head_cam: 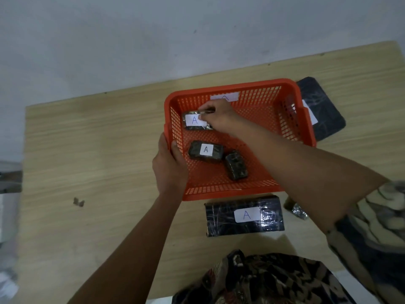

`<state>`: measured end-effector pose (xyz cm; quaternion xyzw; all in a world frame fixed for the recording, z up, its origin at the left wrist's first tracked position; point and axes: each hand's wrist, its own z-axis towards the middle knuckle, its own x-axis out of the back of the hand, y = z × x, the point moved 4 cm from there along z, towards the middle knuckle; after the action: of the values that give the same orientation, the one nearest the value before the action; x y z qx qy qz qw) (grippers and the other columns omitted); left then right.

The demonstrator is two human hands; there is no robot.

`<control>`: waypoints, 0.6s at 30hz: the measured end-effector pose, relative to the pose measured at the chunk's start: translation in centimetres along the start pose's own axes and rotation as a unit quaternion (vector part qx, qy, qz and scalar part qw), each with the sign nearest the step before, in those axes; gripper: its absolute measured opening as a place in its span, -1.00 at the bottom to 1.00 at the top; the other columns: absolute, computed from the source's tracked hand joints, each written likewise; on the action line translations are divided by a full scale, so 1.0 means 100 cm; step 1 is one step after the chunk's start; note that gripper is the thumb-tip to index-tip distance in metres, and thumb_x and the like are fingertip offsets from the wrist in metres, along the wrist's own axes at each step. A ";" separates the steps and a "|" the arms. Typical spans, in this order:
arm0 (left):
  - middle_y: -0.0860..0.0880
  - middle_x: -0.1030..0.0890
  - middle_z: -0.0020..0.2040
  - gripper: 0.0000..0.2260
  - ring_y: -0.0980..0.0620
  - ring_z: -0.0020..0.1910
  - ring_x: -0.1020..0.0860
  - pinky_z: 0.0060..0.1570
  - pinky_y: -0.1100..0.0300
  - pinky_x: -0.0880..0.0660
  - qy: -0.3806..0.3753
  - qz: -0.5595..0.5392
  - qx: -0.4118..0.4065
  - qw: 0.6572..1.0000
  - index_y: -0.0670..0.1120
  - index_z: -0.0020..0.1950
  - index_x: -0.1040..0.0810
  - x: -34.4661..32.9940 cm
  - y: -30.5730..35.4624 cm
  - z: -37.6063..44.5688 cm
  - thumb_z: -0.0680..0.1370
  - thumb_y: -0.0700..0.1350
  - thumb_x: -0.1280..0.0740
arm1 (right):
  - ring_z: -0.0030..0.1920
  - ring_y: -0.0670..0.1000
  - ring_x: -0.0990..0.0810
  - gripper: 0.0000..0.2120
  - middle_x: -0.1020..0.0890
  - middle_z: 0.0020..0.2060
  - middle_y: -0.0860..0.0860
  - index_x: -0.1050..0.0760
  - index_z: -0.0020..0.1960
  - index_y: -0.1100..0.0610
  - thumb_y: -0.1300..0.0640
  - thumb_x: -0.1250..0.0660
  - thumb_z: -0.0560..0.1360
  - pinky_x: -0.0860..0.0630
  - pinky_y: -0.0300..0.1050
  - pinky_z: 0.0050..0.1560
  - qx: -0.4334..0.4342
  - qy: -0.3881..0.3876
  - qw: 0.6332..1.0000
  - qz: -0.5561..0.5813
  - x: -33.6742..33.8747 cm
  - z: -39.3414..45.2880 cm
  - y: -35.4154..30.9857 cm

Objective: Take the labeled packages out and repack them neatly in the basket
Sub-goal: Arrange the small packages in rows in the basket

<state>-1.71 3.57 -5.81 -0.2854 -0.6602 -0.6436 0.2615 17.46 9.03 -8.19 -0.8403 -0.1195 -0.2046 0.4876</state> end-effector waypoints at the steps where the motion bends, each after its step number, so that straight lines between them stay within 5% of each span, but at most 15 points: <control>1: -0.05 -0.65 -0.02 -0.69 0.05 -0.24 -0.57 -0.21 0.15 -0.53 0.000 -0.003 0.000 1.000 -0.09 0.36 -0.39 0.000 -0.001 0.000 0.66 -0.04 -0.09 | 0.17 0.00 -0.56 -0.75 -0.62 0.17 0.04 -0.61 0.22 0.15 0.22 -0.40 0.55 -0.41 -0.21 0.10 0.005 0.007 1.000 -0.002 -0.004 0.001 0.001; 6: -0.05 -0.66 0.00 -0.68 0.03 -0.20 -0.60 -0.16 0.08 -0.58 0.004 -0.008 0.004 1.000 -0.08 0.38 -0.38 0.001 -0.001 0.000 0.66 -0.03 -0.09 | 0.21 0.00 -0.45 -0.54 -0.46 0.26 0.07 -0.48 0.39 0.06 0.11 -0.45 0.51 -0.33 -0.19 0.16 0.054 -0.005 0.996 -0.075 -0.019 -0.004 0.010; 9: -0.06 -0.66 0.00 -0.68 -0.01 -0.20 -0.61 -0.18 0.08 -0.56 0.009 -0.007 -0.002 1.000 -0.08 0.39 -0.38 0.002 -0.001 0.000 0.66 -0.05 -0.10 | 0.24 0.07 -0.46 -0.34 -0.36 0.30 0.07 -0.38 0.47 0.01 0.15 -0.52 0.42 -0.47 -0.07 0.25 0.101 -0.001 0.982 -0.162 -0.025 -0.008 0.015; 12: -0.06 -0.66 0.01 -0.68 0.06 -0.22 -0.56 -0.20 0.19 -0.48 0.009 -0.005 0.000 1.000 -0.09 0.39 -0.38 0.001 -0.001 0.001 0.66 -0.07 -0.10 | 0.19 0.10 -0.48 -0.46 -0.46 0.21 0.06 -0.50 0.34 0.06 0.21 -0.52 0.39 -0.48 0.06 0.23 0.146 0.064 0.969 -0.189 -0.025 -0.011 0.011; 18: -0.07 -0.66 0.02 -0.68 -0.01 -0.17 -0.60 -0.17 0.12 -0.53 0.008 -0.007 0.001 1.000 -0.09 0.38 -0.39 0.001 -0.001 0.000 0.66 -0.06 -0.09 | 0.33 0.09 -0.44 -0.54 -0.54 0.31 0.04 -0.52 0.37 0.07 0.11 -0.46 0.48 -0.34 -0.02 0.35 0.175 0.054 0.960 -0.211 -0.019 -0.019 0.002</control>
<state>-1.89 3.57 -5.80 -0.2752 -0.6609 -0.6471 0.2621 15.45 7.26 -8.38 -0.6855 -0.3012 -0.3234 0.5786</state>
